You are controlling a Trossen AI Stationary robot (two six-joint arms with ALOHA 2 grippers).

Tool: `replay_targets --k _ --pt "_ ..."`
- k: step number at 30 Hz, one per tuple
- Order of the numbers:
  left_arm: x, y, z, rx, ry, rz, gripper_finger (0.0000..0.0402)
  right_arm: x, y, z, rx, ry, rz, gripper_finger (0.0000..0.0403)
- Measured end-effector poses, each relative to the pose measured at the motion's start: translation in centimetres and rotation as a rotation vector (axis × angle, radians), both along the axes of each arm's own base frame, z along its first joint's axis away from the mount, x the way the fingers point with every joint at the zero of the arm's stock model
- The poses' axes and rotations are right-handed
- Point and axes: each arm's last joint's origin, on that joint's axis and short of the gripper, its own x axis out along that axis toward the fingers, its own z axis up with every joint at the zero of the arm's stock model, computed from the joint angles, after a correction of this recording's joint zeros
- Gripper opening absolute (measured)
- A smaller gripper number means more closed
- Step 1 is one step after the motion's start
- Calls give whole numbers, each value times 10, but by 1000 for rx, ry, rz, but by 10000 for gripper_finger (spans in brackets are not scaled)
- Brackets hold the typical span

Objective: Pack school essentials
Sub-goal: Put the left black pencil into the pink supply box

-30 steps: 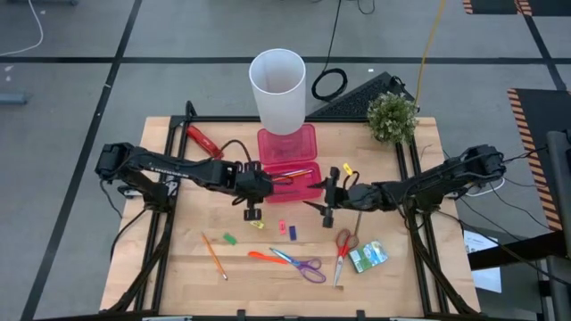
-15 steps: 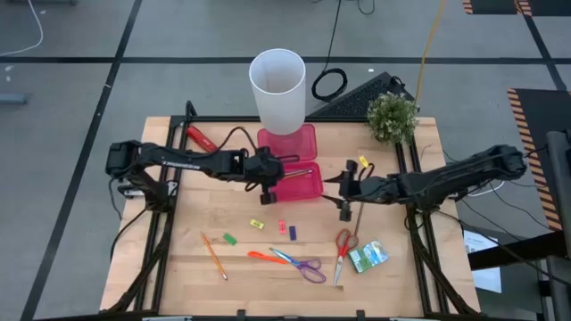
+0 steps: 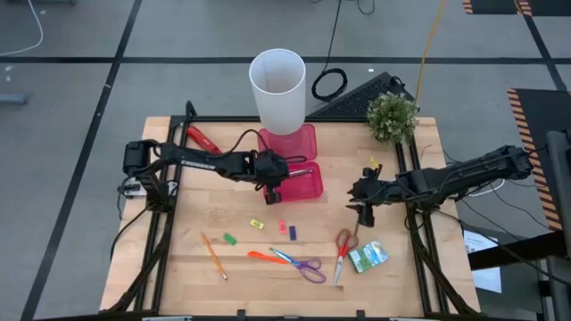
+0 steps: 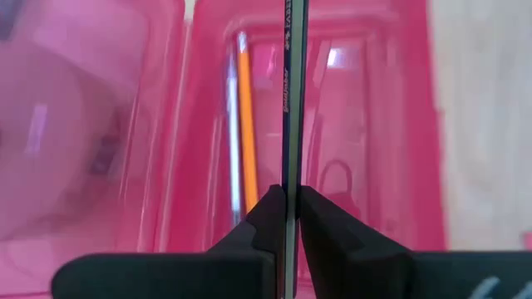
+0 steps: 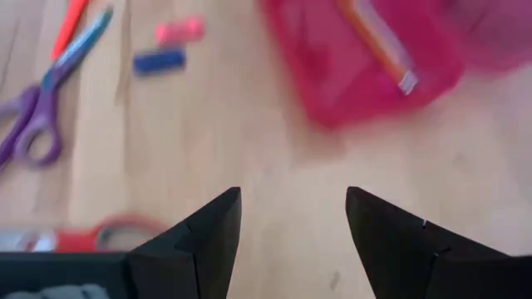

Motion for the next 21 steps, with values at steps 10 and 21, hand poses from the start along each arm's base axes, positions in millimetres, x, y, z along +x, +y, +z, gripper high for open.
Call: replay_targets --k 10,21 --pt "-1 4 -8 -25 39 21 35 -12 1 -12 -14 201 193 210" --pt "3 4 -23 -34 77 20 41 4 0 -39 -50 378 308 210"
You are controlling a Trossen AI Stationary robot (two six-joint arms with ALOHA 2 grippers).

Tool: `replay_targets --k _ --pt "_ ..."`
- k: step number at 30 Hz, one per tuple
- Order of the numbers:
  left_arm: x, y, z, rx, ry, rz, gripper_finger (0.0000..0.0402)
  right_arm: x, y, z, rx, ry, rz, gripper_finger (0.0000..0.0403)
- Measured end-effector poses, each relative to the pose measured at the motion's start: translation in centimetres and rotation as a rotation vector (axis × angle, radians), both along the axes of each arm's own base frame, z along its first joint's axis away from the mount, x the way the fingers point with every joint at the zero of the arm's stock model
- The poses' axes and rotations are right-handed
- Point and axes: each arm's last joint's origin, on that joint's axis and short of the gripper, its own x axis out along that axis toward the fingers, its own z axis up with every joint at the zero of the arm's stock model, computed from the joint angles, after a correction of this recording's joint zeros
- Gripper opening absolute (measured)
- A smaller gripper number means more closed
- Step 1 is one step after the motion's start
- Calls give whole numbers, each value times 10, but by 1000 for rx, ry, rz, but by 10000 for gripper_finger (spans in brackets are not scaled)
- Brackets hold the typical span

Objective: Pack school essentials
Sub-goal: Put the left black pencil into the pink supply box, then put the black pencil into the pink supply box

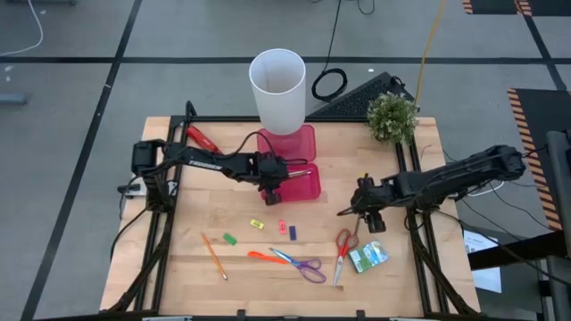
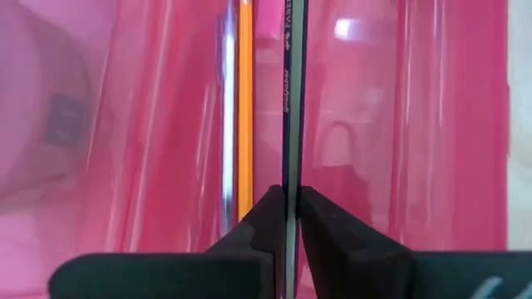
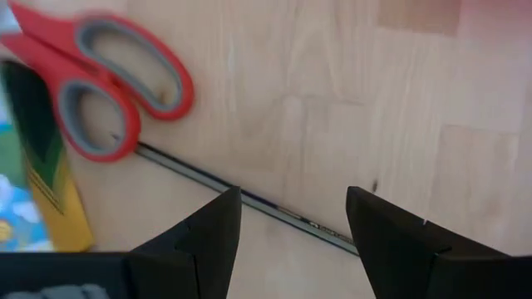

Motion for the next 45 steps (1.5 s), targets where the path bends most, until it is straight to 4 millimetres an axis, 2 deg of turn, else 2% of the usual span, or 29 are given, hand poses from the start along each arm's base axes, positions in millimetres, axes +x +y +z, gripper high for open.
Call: replay_targets --k 9,14,23,32,37,45 --pt "-1 -1 0 0 6 9 119 9 2 -20 -42 102 180 210" --pt "-1 -1 1 1 4 9 142 13 3 -29 -79 132 310 202" --pt "-5 -8 24 14 -68 -7 145 19 0 -45 -52 197 420 124" --pt "-8 -21 51 39 -166 -45 145 21 -1 -47 -68 186 496 39" --pt "-14 -29 65 60 -202 -45 145 21 -1 -47 -74 182 513 17" --pt "-25 -45 88 81 -260 -47 145 20 -1 -39 -78 140 488 11"
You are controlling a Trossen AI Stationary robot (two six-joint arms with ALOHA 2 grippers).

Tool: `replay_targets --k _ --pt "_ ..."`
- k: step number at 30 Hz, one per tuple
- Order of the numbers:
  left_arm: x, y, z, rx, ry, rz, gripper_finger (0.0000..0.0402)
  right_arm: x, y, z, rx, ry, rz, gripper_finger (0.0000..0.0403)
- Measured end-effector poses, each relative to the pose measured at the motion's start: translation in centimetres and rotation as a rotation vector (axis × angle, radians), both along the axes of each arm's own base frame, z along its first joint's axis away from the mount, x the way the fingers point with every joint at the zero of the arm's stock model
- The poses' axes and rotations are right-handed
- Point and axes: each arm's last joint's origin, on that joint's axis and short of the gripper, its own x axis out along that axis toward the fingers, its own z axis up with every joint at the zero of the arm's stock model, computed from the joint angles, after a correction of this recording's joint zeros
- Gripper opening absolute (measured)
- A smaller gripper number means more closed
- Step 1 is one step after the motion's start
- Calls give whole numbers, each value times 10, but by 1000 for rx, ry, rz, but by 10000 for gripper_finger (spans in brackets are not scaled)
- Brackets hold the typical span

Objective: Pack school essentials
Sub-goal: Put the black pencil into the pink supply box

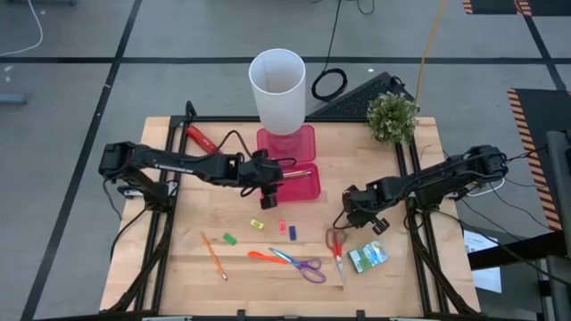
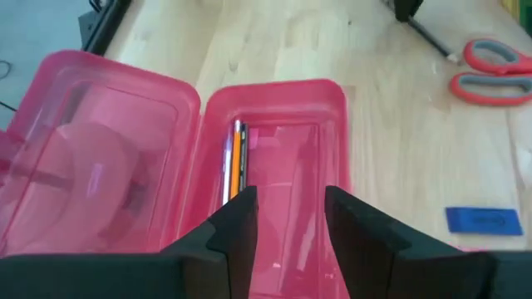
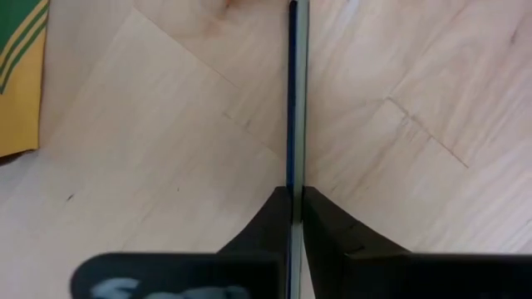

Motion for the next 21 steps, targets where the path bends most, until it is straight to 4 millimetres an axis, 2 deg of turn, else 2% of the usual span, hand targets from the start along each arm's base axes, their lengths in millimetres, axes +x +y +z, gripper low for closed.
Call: replay_targets --k 4,14,17,21 --pt "-5 -6 6 12 -1 -3 145 -5 -1 6 4 -9 -26 10" --pt "-11 -16 5 27 36 15 145 -10 -1 17 14 -46 -64 9" --pt "-13 -18 4 17 59 26 145 -10 -1 20 18 -41 -92 9" --pt "-15 -24 2 2 82 32 145 -2 -1 32 25 -63 -132 9"
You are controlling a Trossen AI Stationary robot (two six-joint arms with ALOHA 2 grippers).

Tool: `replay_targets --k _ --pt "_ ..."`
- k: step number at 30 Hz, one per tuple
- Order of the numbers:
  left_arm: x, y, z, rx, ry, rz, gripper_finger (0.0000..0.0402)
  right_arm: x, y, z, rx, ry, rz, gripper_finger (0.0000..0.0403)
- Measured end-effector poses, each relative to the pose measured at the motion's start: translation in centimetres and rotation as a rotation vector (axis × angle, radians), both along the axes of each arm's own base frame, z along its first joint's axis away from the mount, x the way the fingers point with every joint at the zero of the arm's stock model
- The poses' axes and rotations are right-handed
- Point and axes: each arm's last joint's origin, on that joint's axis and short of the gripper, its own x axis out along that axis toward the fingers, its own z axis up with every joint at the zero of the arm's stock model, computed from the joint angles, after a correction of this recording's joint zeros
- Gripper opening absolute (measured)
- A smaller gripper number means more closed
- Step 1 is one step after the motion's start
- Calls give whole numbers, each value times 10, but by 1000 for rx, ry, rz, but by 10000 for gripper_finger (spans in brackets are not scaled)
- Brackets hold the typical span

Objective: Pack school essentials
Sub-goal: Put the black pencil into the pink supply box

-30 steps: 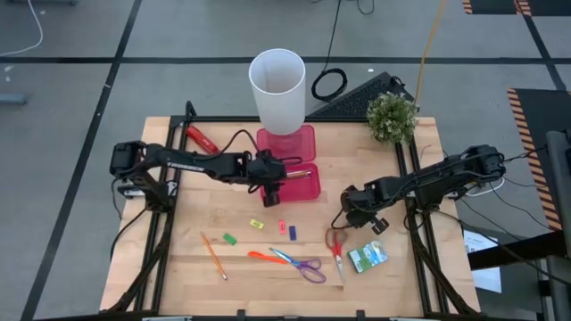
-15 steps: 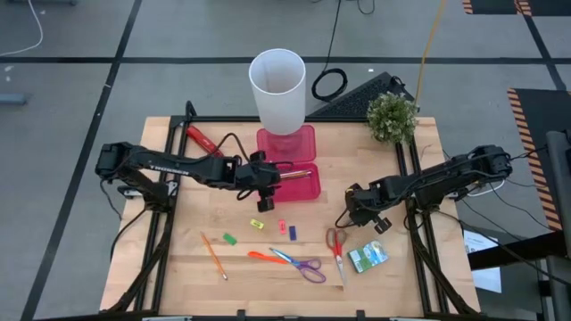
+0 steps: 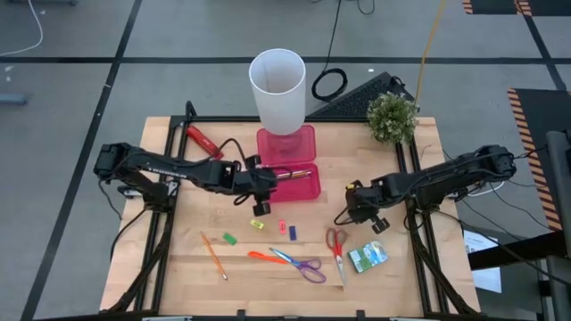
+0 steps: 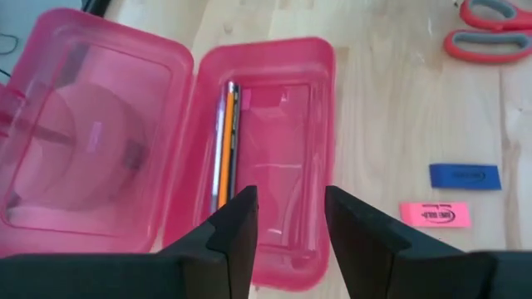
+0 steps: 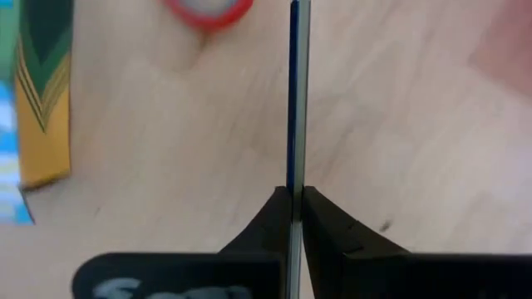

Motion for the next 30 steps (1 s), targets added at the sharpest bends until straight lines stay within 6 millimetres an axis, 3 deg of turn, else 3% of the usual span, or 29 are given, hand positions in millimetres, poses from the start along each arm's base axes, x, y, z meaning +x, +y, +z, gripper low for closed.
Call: replay_targets --k 8,19,24,30 --pt "-8 -19 -4 5 61 26 145 21 -7 36 -14 -102 -115 8" --pt "-27 -60 -17 -3 116 31 145 48 -26 85 -40 -272 -241 6" --pt "-39 -79 -27 -19 129 36 145 71 -38 103 -40 -316 -288 6" --pt "-60 -102 -38 -46 139 52 145 106 -56 111 -42 -340 -346 1"
